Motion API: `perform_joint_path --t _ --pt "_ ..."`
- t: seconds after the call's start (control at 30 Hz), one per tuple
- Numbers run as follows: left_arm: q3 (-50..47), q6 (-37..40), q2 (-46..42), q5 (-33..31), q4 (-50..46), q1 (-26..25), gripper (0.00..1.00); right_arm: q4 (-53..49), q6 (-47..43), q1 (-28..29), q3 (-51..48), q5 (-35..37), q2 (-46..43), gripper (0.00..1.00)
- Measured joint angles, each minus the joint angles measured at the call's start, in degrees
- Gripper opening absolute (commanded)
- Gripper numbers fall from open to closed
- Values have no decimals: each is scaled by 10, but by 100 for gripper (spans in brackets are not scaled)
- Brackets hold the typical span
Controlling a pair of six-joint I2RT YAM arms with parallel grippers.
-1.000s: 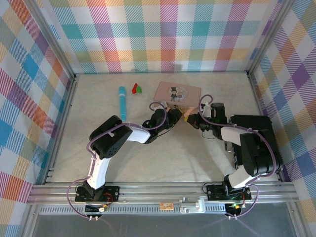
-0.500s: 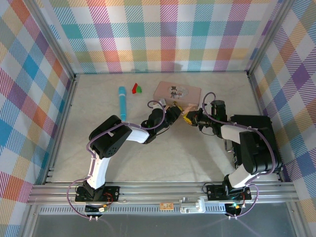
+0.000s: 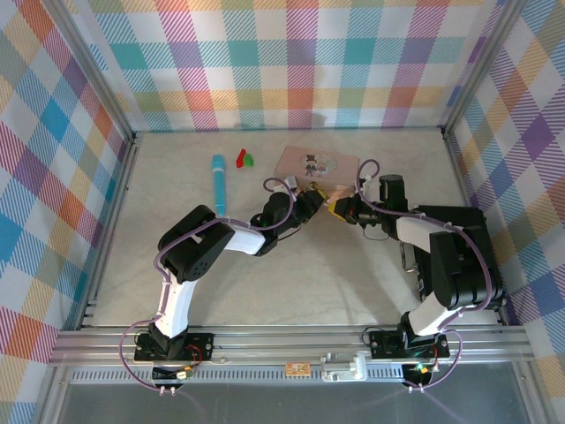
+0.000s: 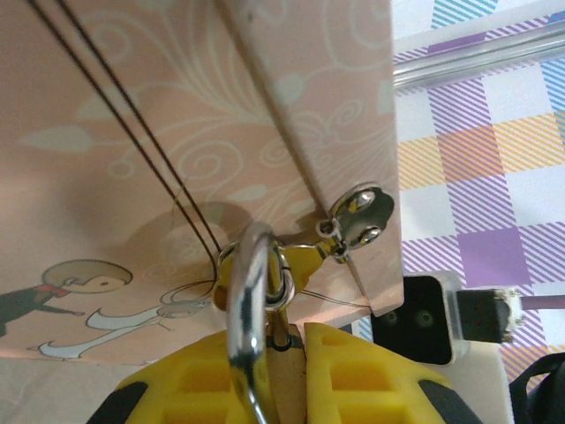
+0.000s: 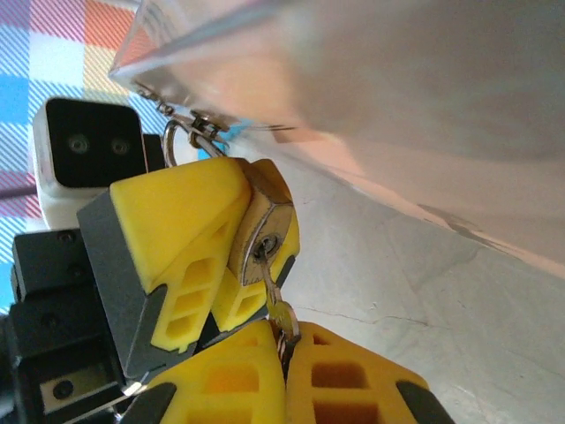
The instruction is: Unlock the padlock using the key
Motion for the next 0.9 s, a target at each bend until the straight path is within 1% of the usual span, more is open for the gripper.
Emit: perform_joint_path --t 0.1,0.2,0.33,0.43,0.57,0.8,0.9 --pt "0 -8 0 18 -8 2 0 -27 -62 0 2 5 -5 0" --pt "1 -15 0 33 -16 2 0 -50 -104 0 2 9 -12 0" --pt "3 -26 0 47 -19 5 0 -59 -132 0 2 10 -13 0" --pt "7 -27 0 55 -20 7 0 -58 -137 0 2 12 -13 0" --pt "9 -27 0 60 -23 10 0 -54 -116 0 2 17 -13 0" --pt "9 -34 2 64 -6 21 0 -2 -6 1 10 -8 15 0" --pt "7 -33 2 64 2 24 0 10 28 1 10 -15 18 0"
